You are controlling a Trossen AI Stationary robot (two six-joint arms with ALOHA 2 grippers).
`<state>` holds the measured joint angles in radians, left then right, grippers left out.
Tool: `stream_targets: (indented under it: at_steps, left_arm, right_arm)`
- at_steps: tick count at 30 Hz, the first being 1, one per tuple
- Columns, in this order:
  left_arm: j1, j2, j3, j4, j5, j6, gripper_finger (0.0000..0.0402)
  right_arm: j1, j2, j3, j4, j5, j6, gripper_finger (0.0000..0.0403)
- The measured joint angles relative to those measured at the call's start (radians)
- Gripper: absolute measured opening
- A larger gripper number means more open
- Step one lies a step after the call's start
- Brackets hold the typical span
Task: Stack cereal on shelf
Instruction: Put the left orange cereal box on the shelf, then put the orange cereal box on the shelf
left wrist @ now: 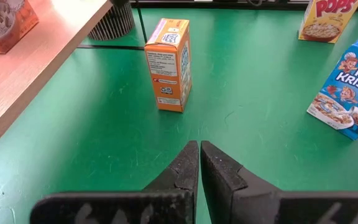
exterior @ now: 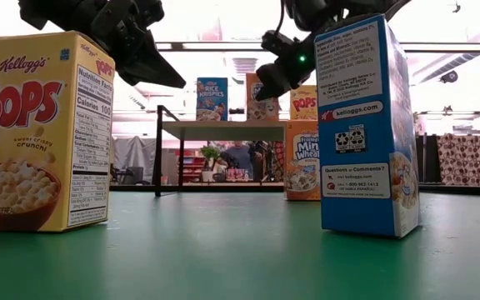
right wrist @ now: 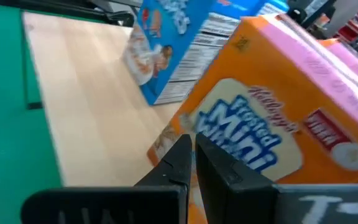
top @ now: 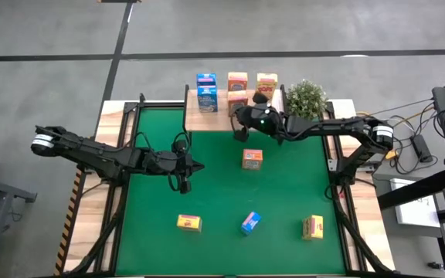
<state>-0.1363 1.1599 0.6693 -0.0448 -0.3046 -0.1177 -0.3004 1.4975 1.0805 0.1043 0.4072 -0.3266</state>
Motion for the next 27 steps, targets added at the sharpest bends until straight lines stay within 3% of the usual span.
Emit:
stream_targets:
  at_steps: [12,27]
  left_arm:
    - [0.000,0.000,0.000,0.000,0.000,0.000,0.0000]
    - [0.000,0.000,0.000,0.000,0.000,0.000,0.0000]
  right_arm:
    - [-0.069,0.000,-0.001,0.029,-0.078,0.023,0.0012]
    - [0.009,-0.049,-0.001,0.007,-0.075,0.040,0.0012]
